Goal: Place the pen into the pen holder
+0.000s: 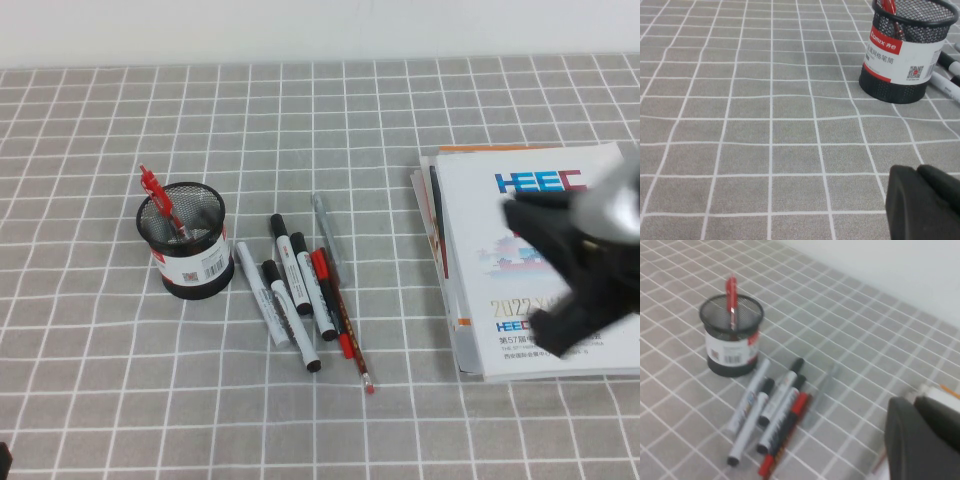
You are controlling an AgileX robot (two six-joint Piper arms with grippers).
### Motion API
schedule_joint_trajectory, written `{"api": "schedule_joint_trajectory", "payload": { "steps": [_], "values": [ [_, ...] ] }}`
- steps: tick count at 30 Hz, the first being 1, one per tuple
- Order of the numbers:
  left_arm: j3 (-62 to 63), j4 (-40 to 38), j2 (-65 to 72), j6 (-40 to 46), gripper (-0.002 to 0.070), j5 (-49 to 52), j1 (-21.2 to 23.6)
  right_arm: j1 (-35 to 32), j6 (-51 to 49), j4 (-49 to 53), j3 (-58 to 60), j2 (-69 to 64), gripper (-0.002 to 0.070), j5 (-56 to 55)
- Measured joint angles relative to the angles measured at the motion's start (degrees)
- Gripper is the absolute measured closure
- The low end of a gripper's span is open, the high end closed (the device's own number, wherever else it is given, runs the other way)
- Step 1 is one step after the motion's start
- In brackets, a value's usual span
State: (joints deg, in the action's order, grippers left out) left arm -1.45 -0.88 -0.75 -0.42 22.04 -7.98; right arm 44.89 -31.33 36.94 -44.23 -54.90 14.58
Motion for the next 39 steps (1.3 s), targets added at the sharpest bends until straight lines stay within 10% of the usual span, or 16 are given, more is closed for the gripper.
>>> {"api": "schedule_joint_trajectory", "payload": {
  "steps": [8,23,39],
  "values": [
    [0.00,0.00,0.00,0.00,0.0681,0.00,0.00,-3.73,0.00,-2.29,9.25,14.47,0.0688,3.92],
    [0.00,0.00,0.00,0.00,0.0681,0.00,0.00,-39.07,-0.22,-7.10,41.76,49.05,0.0688,-13.59],
    [0.00,0.00,0.00,0.00,0.0681,0.00,0.00,-42.62,5.47,-16.59,45.82,55.36,0.0688,-18.03]
  ]
}}
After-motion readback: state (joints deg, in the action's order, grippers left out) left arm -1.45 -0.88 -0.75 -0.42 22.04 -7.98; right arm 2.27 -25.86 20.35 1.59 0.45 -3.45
